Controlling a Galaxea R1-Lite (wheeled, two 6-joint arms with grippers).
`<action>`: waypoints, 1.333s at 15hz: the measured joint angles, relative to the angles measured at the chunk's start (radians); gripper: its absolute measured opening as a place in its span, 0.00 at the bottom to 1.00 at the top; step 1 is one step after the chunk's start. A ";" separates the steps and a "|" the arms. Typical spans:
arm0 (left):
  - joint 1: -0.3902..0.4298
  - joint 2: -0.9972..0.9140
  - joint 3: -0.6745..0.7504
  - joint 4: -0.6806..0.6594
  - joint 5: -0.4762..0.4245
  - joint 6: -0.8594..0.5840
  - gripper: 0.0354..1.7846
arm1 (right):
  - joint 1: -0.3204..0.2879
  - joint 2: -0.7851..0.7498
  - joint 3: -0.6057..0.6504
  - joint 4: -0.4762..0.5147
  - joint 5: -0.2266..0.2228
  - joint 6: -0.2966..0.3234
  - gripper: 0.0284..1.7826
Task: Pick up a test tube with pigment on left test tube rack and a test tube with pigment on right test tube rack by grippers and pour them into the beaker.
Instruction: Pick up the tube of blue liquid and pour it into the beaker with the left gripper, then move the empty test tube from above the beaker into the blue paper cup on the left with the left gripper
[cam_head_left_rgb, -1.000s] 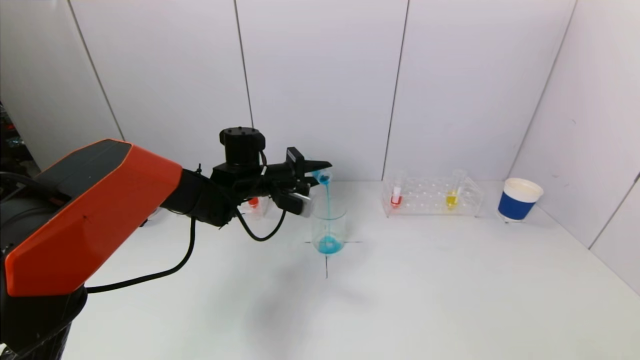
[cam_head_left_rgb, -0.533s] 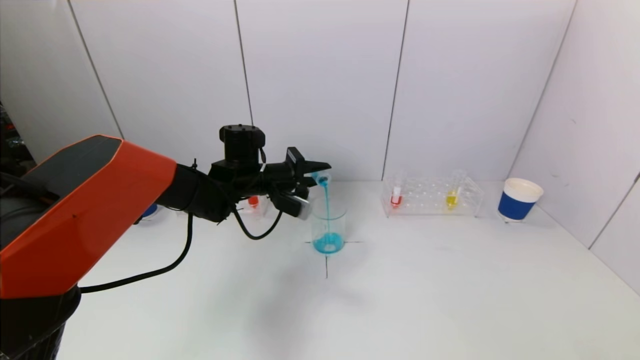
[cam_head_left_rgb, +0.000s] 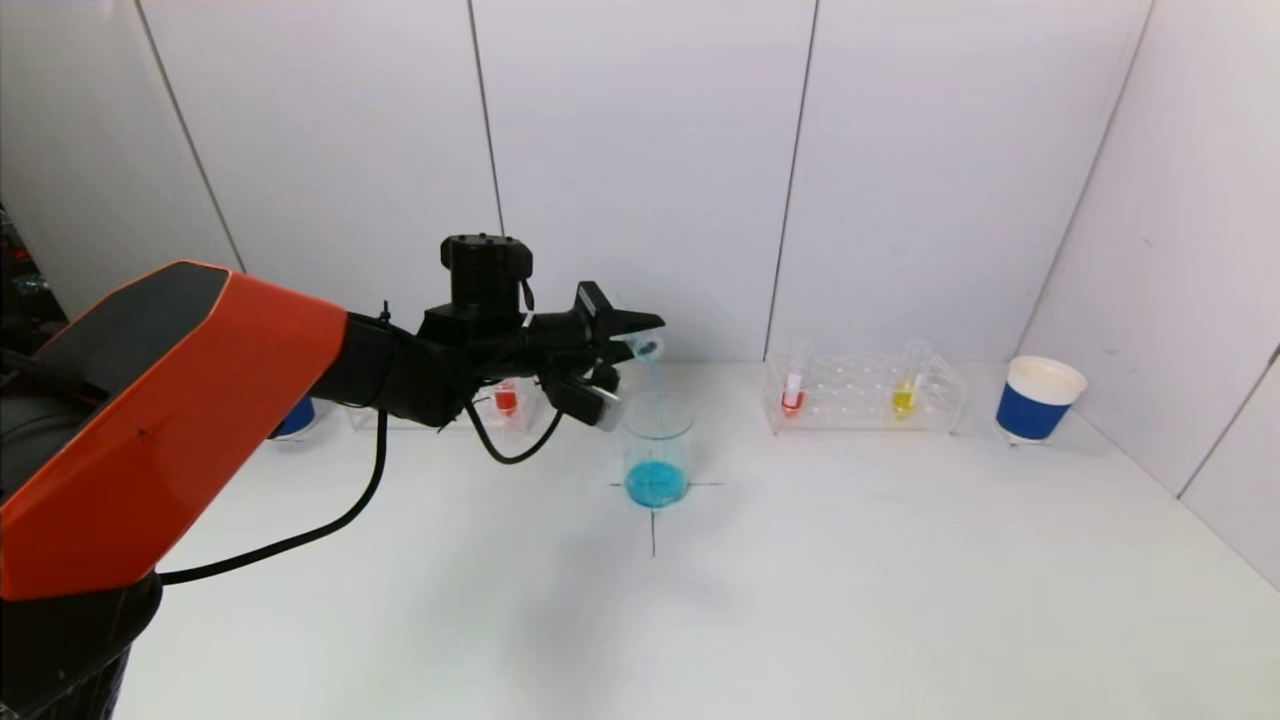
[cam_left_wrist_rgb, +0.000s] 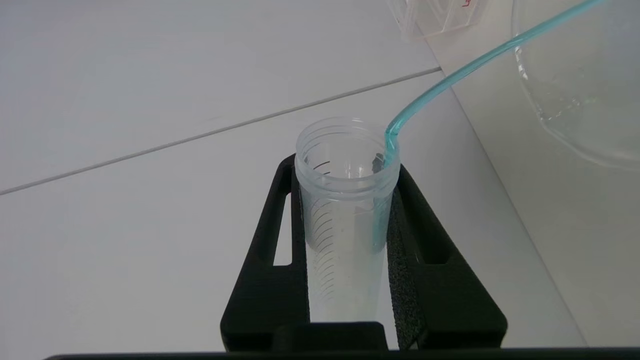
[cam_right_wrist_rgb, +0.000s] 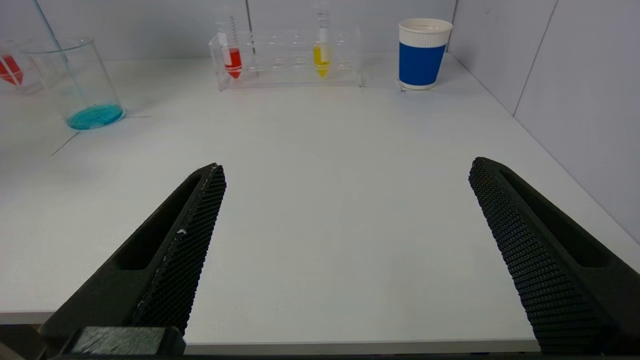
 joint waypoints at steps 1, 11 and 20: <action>0.001 0.002 -0.015 0.026 0.001 0.023 0.24 | 0.000 0.000 0.000 0.000 0.000 0.000 0.99; 0.001 0.010 -0.025 0.038 -0.001 0.058 0.24 | 0.000 0.000 0.000 0.000 0.000 0.000 0.99; -0.007 -0.024 0.042 -0.041 0.009 -0.087 0.24 | 0.000 0.000 0.000 0.000 0.000 0.000 0.99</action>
